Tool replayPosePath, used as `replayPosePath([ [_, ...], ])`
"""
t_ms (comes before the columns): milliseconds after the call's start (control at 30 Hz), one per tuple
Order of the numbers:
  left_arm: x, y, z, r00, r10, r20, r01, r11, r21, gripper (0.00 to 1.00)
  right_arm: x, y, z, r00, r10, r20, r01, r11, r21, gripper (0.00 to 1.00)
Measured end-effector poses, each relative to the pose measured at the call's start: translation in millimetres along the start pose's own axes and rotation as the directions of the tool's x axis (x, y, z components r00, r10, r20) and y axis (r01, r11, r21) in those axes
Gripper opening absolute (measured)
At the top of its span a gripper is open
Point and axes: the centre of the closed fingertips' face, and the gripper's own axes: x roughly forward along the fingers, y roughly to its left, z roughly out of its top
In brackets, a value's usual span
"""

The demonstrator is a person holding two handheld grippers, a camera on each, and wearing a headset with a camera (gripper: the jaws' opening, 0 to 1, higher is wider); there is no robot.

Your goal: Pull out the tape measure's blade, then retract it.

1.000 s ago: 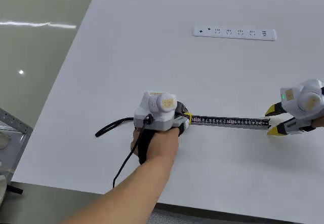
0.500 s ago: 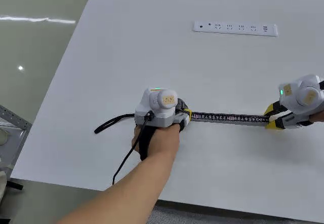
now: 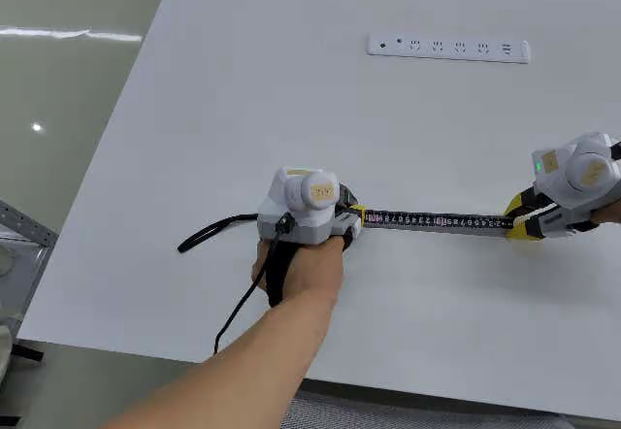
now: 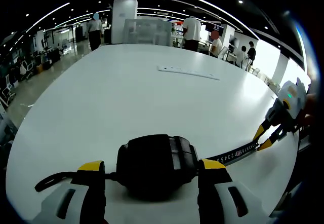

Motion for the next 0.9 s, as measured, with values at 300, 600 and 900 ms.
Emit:
replayPosePath([
  [300, -0.5, -6.6, 0.2, 0.9997, -0.017, 0.02, 0.017, 1.0, -0.006, 0.62, 0.3, 0.1, 0.2, 1.0, 0.001, 0.007, -0.001, 1.0, -0.004, 0.13],
  [600, -2.2, -7.3, 0.4, 0.9991, -0.015, 0.039, 0.015, 1.0, -0.001, 0.6, 0.5, 0.5, 0.7, 1.0, 0.001, 0.004, -0.001, 1.0, -0.012, 0.13],
  [900, -1.3, -6.6, 1.7, 0.9988, -0.022, 0.045, 0.021, 1.0, 0.006, 0.58, -0.1, 1.0, 1.2, 1.0, 0.002, 0.0, -0.002, 1.0, -0.015, 0.12],
])
